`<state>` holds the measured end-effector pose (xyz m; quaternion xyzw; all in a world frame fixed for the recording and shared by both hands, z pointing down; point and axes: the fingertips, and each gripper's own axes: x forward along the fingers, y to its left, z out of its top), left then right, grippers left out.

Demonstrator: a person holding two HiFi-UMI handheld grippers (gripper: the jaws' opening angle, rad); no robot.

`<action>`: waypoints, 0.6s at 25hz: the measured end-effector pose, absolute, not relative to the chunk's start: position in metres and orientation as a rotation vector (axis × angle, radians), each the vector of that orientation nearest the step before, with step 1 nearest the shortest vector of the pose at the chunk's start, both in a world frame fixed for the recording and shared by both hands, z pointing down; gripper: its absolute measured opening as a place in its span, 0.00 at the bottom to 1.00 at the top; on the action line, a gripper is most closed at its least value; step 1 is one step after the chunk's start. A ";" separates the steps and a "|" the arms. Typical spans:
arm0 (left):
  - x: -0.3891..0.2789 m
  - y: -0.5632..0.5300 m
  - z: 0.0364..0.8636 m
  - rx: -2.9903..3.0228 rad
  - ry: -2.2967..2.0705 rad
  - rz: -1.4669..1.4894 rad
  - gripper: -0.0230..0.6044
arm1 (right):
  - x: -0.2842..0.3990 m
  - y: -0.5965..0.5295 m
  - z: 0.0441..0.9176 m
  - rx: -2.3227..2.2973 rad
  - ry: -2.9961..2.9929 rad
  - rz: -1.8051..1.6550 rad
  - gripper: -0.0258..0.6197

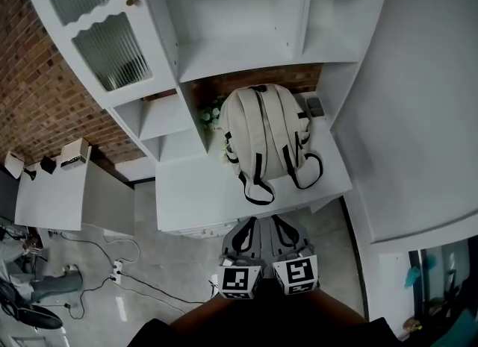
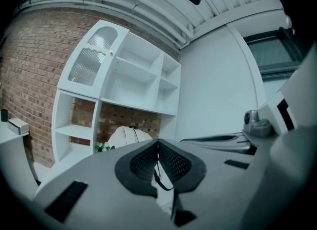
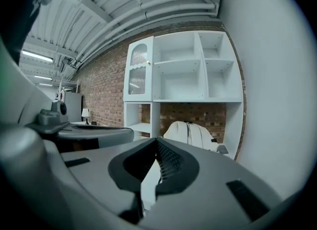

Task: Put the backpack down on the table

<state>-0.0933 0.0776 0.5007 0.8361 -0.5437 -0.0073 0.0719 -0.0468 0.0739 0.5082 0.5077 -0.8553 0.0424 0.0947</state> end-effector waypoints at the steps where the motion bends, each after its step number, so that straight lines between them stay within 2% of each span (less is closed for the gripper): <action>1: -0.097 0.077 0.500 2.512 -1.641 -0.026 0.06 | -0.049 0.073 0.508 1.510 -2.532 0.125 0.07; 15: -0.116 0.079 0.496 2.534 -1.626 -0.072 0.06 | -0.075 0.077 0.505 1.481 -2.507 0.084 0.07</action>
